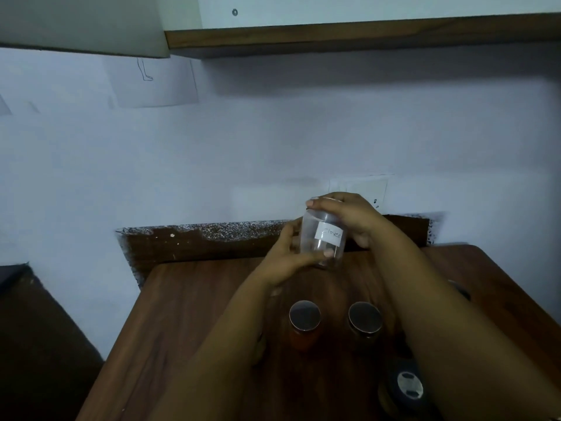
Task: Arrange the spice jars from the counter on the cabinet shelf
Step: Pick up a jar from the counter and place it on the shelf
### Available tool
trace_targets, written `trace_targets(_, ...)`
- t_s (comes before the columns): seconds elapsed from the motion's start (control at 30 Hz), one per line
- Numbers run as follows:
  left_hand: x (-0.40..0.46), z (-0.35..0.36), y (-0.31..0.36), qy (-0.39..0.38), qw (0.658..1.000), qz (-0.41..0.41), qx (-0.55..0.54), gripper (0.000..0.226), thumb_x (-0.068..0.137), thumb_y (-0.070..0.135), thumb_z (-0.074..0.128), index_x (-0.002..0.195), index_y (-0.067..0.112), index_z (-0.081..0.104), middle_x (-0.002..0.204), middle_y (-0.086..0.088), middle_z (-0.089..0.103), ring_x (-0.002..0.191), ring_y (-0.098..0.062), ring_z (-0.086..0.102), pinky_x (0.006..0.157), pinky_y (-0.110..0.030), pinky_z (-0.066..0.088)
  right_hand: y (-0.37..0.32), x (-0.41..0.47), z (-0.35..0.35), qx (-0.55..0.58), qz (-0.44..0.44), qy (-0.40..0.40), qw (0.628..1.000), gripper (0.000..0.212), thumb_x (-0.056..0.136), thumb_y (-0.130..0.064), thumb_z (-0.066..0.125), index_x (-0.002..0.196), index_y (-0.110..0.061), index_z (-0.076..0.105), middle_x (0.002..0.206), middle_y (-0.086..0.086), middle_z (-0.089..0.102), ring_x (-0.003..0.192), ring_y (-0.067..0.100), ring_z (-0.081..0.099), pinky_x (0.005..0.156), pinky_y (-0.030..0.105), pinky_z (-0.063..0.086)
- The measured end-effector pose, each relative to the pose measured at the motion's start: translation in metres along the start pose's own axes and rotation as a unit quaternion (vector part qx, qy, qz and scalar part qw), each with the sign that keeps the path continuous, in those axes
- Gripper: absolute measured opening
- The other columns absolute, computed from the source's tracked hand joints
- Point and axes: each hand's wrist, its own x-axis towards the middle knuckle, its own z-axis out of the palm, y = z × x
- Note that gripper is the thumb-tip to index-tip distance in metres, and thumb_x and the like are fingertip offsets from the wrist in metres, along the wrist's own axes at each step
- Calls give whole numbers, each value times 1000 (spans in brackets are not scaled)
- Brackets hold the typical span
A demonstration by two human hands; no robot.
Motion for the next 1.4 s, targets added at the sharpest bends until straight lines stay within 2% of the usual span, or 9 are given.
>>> trace_targets(0.13,6,11,-1,18,998,44,33,95,61,14,90,136,37,37,129,4,58,117,-14,59,95,-36,53,-4,4,-1,55,-8,11,998,41,71,-34,83,102,-9,73,94,7,75,89,26,71,75,34,56)
trace_targets(0.27,7,9,8,16,996,69,-58,98,65,-1,80,142,28,27,130,-4,54,119,-20,59,96,-38,52,-7,6,-8,176,-4,-31,984,51,78,-43,75,115,-9,70,115,13,70,111,30,65,97,45,52)
trace_targets(0.47,8,11,18,-4,993,71,-93,97,61,13,82,142,29,31,133,-8,53,121,-27,57,99,-44,49,-12,4,-8,278,7,-86,957,52,84,-42,67,119,-4,65,111,18,68,104,31,64,100,49,49)
trace_targets(0.7,7,9,24,-18,991,65,-116,88,65,15,78,141,26,34,135,-15,51,117,-27,58,91,-42,52,-17,6,-2,321,25,-101,941,47,83,-41,71,113,-5,66,104,17,67,101,33,63,103,50,45)
trace_targets(0.83,3,8,29,-12,991,64,-120,80,74,6,70,142,23,32,126,-10,57,110,-23,63,86,-40,54,-20,6,0,318,23,-99,943,59,78,-43,75,122,-4,63,111,20,64,107,35,60,104,52,43)
trace_targets(1.0,1,10,38,14,989,68,-131,75,73,11,70,139,22,36,119,-6,61,104,-22,65,78,-37,56,-21,1,5,262,-10,-65,963,78,68,-55,80,129,-11,59,124,17,64,121,36,57,106,52,42)
trace_targets(1.17,-1,2,49,46,977,100,-184,75,82,17,67,144,35,28,128,-7,61,118,-28,61,85,-48,55,-15,-15,6,186,-49,-112,975,91,62,-16,83,139,-37,39,123,16,63,114,30,63,91,46,54)
trace_targets(1.3,-5,-5,62,59,977,139,-148,75,82,14,68,144,33,31,135,-11,54,119,-31,59,85,-45,56,-28,-20,3,179,-87,-111,974,103,61,-4,85,142,-47,37,132,15,57,116,31,62,90,47,55)
trace_targets(1.4,-9,-7,79,78,979,173,-69,84,73,28,80,143,39,36,138,-2,53,122,-23,58,96,-44,52,-46,-24,0,165,-126,-120,971,108,62,2,83,144,-47,34,134,10,56,113,30,65,84,44,57)
